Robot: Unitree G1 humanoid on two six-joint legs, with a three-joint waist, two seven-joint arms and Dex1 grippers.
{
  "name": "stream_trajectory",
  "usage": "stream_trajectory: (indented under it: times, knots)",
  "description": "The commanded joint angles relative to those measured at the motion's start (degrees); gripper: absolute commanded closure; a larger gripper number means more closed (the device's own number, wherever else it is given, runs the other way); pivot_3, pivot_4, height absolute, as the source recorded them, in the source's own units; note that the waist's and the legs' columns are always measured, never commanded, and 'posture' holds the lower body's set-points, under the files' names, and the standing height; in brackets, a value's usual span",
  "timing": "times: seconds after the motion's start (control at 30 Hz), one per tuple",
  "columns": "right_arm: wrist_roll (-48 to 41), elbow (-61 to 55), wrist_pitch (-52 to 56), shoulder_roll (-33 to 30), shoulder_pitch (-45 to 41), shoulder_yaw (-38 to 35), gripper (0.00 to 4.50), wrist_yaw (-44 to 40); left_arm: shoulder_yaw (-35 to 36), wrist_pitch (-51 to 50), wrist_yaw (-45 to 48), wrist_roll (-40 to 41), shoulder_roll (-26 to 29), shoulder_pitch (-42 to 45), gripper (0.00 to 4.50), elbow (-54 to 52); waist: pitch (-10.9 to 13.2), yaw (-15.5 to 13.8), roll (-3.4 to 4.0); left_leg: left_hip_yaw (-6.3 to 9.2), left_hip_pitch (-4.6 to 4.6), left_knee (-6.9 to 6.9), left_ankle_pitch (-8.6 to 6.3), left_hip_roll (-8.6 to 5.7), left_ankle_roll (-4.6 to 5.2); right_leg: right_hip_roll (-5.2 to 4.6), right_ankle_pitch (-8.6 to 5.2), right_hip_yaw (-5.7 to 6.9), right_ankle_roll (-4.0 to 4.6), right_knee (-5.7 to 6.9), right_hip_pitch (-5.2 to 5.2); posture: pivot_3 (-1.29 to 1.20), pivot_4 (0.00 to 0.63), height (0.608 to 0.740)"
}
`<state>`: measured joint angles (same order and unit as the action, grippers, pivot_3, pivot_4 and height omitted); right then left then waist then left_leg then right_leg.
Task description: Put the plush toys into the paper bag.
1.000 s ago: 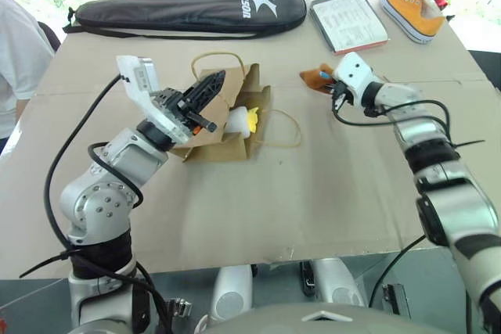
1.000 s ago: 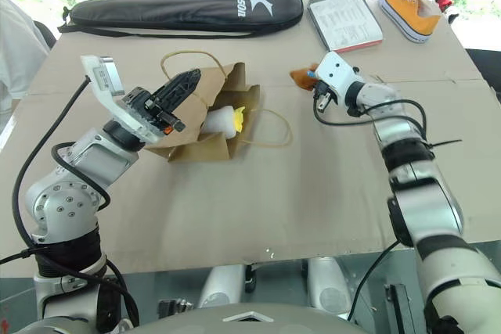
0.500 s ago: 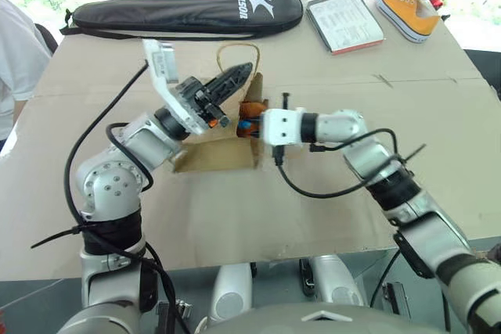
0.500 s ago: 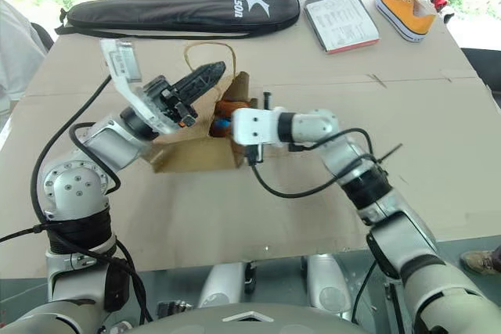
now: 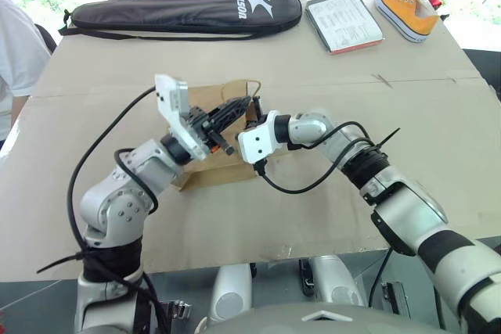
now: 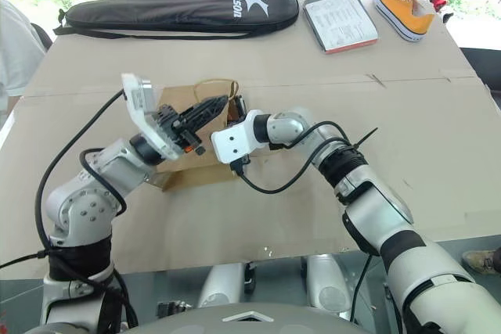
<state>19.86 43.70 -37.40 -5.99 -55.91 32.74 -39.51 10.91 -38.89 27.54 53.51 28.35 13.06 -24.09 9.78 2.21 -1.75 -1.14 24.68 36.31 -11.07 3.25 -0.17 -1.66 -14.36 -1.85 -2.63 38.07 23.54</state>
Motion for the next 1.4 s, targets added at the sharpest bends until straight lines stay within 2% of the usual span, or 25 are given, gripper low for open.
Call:
stream_trajectory:
  times: [0.03, 0.13, 0.2, 0.3, 0.33, 0.47, 0.63, 0.77, 0.83, 1.07, 1.13, 1.2, 1.27, 1.3, 1.33, 1.4]
  knots:
    - [-0.2, 3.6, -2.5, 3.4, -0.4, -0.2, 4.43, 1.5, 3.4, 0.9, 1.8, 2.4, 1.0, 1.0, 4.5, -1.9, 0.0, 0.0, 0.0, 0.01, 0.01, 0.0, 0.0, 0.0, 0.0, 0.0, 0.0, 0.01, 0.0, 0.01, 0.0, 0.0, 0.15, 0.74]
    - [-2.7, 6.6, -3.2, 5.5, -0.7, -1.4, 3.41, -1.0, 3.6, 0.7, 2.3, 3.1, 1.0, 1.7, 4.5, -2.0, 0.0, 0.0, 0.0, -0.01, -0.02, 0.0, 0.0, 0.01, 0.0, -0.01, 0.0, 0.01, 0.0, 0.0, -0.02, 0.0, 0.15, 0.74]
    - [-2.2, 7.1, -4.0, 5.5, -0.8, -1.3, 2.52, -1.3, 3.6, 0.5, 2.7, 3.5, 1.2, 2.1, 4.5, -1.9, 0.0, 0.0, 0.0, 0.0, -0.01, 0.0, 0.0, 0.01, 0.0, -0.02, 0.0, 0.01, 0.0, 0.0, -0.02, 0.0, 0.15, 0.74]
    - [-7.7, 1.8, -0.8, 4.8, 1.4, -4.6, 1.08, -4.3, 3.3, 1.1, 5.2, 3.3, 1.7, 3.0, 4.5, -1.1, 0.0, -0.2, -0.01, 0.01, 0.03, 0.01, 0.0, -0.01, 0.0, -0.03, 0.01, 0.02, -0.01, -0.01, -0.02, 0.0, 0.15, 0.74]
    - [-9.3, -2.8, 2.1, 2.7, 3.4, -5.4, 0.76, -6.8, 4.1, 1.1, 6.2, 4.0, 2.0, 3.2, 4.5, -0.2, 0.0, -0.2, 0.0, 0.01, 0.02, 0.01, 0.0, -0.01, 0.0, -0.04, 0.01, 0.02, -0.01, -0.01, -0.02, 0.0, 0.15, 0.74]
    - [-15.3, -21.0, 17.9, -3.8, 11.0, -8.7, 0.76, -12.3, 7.1, 2.6, 8.1, 4.7, 1.9, 2.8, 4.5, 1.9, 0.0, -0.8, 0.0, 0.03, 0.05, 0.02, 0.0, -0.03, 0.0, -0.12, 0.01, 0.08, -0.01, -0.02, -0.04, 0.0, 0.15, 0.74]
    - [-17.5, -36.9, 33.8, -9.9, 16.6, -13.2, 0.76, -12.2, 8.8, 3.9, 10.8, 4.0, 2.1, 1.4, 4.5, 3.4, 0.0, -1.0, 0.01, -0.01, 0.01, 0.02, 0.0, 0.0, 0.0, -0.07, 0.0, 0.08, 0.0, 0.0, -0.01, 0.0, 0.15, 0.74]
    - [-24.9, -52.7, 58.4, -14.1, 21.3, -19.8, 0.76, -11.4, 9.3, 5.0, 12.7, 5.0, 1.3, 3.2, 4.5, 5.4, 0.0, -1.6, 0.02, 0.02, 0.04, 0.02, 0.0, 0.02, 0.0, -0.03, -0.01, 0.09, 0.0, -0.01, -0.01, 0.0, 0.15, 0.74]
    - [-25.9, -57.0, 61.6, -16.1, 23.3, -20.6, 0.76, -11.4, 9.3, 5.0, 12.4, 5.1, 0.9, 4.4, 4.5, 6.2, 0.0, -1.7, 0.0, 0.0, 0.08, 0.05, 0.0, -0.03, 0.0, -0.09, 0.0, 0.1, 0.0, -0.06, -0.02, 0.0, 0.15, 0.74]
    - [-27.0, -57.7, 69.6, -15.0, 24.5, -18.3, 0.76, -9.1, 8.6, 4.3, 13.6, 5.3, 0.6, 5.4, 4.5, 7.0, 0.0, -1.2, 0.0, -0.02, 0.04, 0.06, 0.0, -0.01, 0.01, -0.01, -0.01, 0.07, -0.01, -0.04, -0.01, 0.0, 0.15, 0.74]
    - [-26.0, -53.4, 72.2, -13.9, 23.3, -16.2, 0.76, -8.4, 8.3, 4.2, 13.5, 5.2, 0.7, 5.8, 4.5, 7.3, 0.0, -1.2, -0.01, 0.0, 0.05, 0.05, 0.0, -0.01, 0.01, 0.0, -0.01, 0.07, -0.01, -0.04, -0.01, 0.0, 0.15, 0.74]
    - [-23.0, -45.8, 70.4, -11.9, 20.3, -14.4, 0.76, -5.7, 7.9, 4.2, 14.0, 4.8, 1.1, 6.0, 4.5, 7.2, 0.0, -1.3, -0.01, -0.01, 0.07, 0.06, 0.0, -0.01, 0.01, 0.0, 0.0, 0.07, -0.01, -0.06, -0.01, 0.0, 0.15, 0.74]
    - [-21.8, -41.9, 68.6, -10.8, 18.5, -13.7, 1.29, -4.5, 7.9, 4.1, 14.2, 4.8, 1.4, 5.9, 4.5, 6.9, 0.0, -1.2, 0.0, -0.02, 0.07, 0.08, 0.0, -0.02, 0.01, -0.01, 0.0, 0.07, -0.01, -0.06, -0.01, 0.0, 0.15, 0.74]
    - [-21.6, -41.2, 67.7, -10.7, 18.3, -13.3, 1.33, -4.5, 8.0, 4.1, 14.7, 5.1, 1.5, 5.7, 4.5, 6.5, 0.0, -1.3, 0.0, -0.02, 0.07, 0.08, 0.0, -0.02, 0.01, -0.01, 0.0, 0.07, -0.01, -0.06, -0.01, 0.0, 0.15, 0.74]
    - [-21.3, -40.5, 66.5, -10.5, 18.2, -13.0, 1.64, -4.4, 8.1, 4.1, 15.4, 5.4, 1.7, 5.4, 4.5, 6.1, 0.0, -1.3, -0.01, -0.02, 0.07, 0.08, 0.0, -0.03, 0.01, -0.01, 0.0, 0.07, -0.01, -0.06, -0.01, 0.0, 0.15, 0.74]
    - [-20.2, -39.2, 63.7, -10.3, 18.1, -12.5, 2.56, -3.6, 8.1, 4.4, 16.9, 5.5, 2.3, 4.7, 4.5, 5.4, 0.0, -1.4, -0.03, -0.01, 0.09, 0.08, 0.0, -0.03, 0.02, -0.01, 0.0, 0.07, -0.02, -0.07, -0.01, 0.0, 0.15, 0.74]
